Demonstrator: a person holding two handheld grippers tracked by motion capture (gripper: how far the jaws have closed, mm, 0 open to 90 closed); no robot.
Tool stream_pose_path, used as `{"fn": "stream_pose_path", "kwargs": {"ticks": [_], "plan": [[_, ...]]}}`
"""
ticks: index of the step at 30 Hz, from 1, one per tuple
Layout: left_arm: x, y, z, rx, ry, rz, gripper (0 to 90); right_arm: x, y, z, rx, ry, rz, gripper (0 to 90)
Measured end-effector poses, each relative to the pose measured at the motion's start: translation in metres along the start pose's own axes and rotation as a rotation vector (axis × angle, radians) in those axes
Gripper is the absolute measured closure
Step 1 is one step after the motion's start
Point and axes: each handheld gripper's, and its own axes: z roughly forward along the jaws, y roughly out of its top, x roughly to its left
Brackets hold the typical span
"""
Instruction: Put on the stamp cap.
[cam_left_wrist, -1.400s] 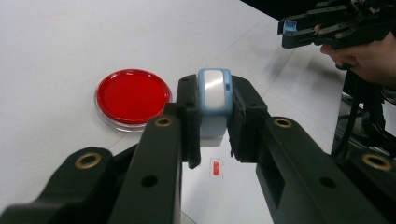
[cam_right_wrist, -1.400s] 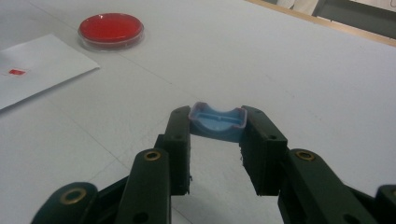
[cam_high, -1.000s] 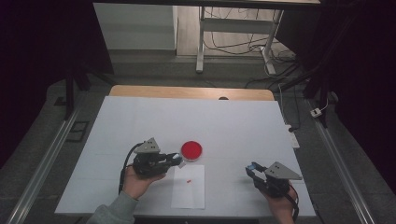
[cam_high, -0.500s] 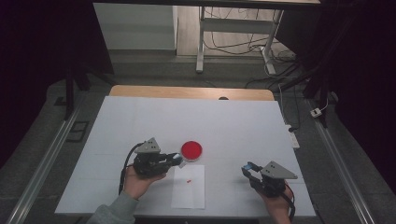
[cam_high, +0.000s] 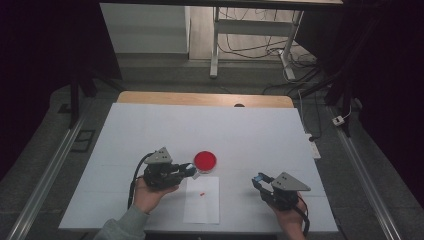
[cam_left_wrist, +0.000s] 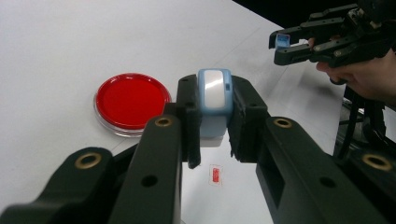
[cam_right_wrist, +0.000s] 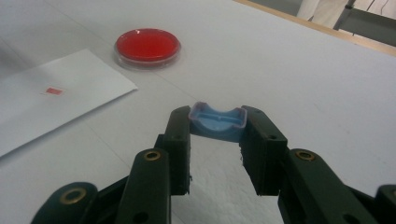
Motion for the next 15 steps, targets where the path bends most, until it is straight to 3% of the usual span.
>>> {"fn": "stream_pose_path", "kwargs": {"ticks": [15], "plan": [[-0.002, 0.002, 0.002, -0.015, -0.006, -0.008, 75.8, 0.033, 0.013, 0.025, -0.012, 0.034, -0.055, 64.2]]}}
